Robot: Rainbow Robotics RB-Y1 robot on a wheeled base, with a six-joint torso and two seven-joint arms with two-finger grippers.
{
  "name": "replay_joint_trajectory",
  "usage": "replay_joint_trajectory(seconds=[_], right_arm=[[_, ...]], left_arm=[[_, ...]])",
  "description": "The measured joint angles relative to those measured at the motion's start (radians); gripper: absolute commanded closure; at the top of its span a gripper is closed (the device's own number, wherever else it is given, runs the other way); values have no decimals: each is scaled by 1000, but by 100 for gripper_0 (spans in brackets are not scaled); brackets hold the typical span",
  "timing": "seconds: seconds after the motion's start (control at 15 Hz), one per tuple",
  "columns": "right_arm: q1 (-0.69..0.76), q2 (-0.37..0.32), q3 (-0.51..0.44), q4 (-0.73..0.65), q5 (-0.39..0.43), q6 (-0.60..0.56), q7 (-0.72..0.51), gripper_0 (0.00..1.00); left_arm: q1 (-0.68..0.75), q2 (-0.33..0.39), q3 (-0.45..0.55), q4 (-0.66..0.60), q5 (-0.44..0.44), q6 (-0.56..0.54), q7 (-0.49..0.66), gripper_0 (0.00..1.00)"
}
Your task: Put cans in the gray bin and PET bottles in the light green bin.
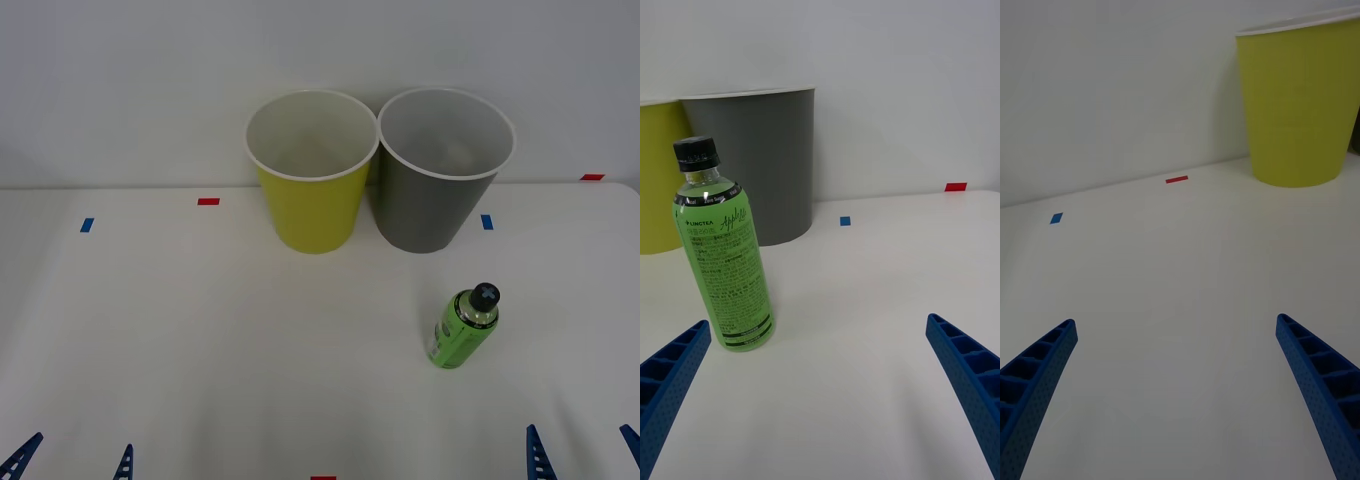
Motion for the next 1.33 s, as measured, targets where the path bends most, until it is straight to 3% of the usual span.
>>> replay_joint_trajectory(seconds=[1.33], right_arm=[[0, 0, 0, 0, 0, 0, 0, 0]], left_arm=[[0, 0, 0, 0, 0, 0, 0, 9]])
